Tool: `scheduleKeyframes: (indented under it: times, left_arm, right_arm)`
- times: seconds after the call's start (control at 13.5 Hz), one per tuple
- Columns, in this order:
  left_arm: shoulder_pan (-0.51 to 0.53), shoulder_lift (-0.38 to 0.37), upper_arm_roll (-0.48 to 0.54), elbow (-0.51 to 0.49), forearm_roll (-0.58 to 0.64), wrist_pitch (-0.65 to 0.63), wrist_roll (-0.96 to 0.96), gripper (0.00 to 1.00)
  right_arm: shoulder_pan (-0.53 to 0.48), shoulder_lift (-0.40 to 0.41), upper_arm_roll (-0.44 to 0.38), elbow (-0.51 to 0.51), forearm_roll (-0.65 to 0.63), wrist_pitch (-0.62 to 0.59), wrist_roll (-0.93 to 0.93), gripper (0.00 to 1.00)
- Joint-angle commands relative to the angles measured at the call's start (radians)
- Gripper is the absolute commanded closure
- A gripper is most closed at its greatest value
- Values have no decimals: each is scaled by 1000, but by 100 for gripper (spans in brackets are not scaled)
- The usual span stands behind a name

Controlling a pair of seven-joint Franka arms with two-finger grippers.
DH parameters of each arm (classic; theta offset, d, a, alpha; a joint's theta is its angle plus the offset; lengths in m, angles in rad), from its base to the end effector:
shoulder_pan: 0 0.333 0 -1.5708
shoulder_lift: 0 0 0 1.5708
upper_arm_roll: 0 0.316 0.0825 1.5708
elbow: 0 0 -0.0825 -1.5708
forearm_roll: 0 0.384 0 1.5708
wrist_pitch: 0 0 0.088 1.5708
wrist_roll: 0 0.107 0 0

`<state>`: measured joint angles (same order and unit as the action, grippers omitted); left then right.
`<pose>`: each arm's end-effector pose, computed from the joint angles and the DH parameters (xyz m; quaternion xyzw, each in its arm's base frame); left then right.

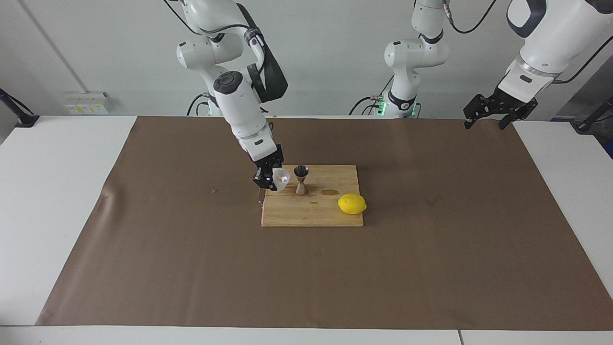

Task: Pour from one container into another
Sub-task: 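Lift the white cup and carry it above the dark cup, then tilt the white cup with the right gripper over the dark cup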

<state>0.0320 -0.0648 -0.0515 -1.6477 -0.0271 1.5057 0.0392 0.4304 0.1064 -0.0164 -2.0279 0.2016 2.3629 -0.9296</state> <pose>0.5262 -0.0142 0.6180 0.9987 -0.0296 -0.0385 0.0123 0.5431 0.2416 0.4190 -0.8129 -0.5660 -0.1295 0.0460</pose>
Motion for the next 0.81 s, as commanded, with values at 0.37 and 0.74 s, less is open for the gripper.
scheduleKeyframes:
  times: [0.37,0.74]
  left_arm:
    - [-9,-4,1,-12,10,13,2,0]
    - [-9,-1,1,-10,12,18,1,0]
  right_arm:
    - [60,16,3,38,-260,4,159,95]
    - [94,10,3,34,-376,-8,163,95]
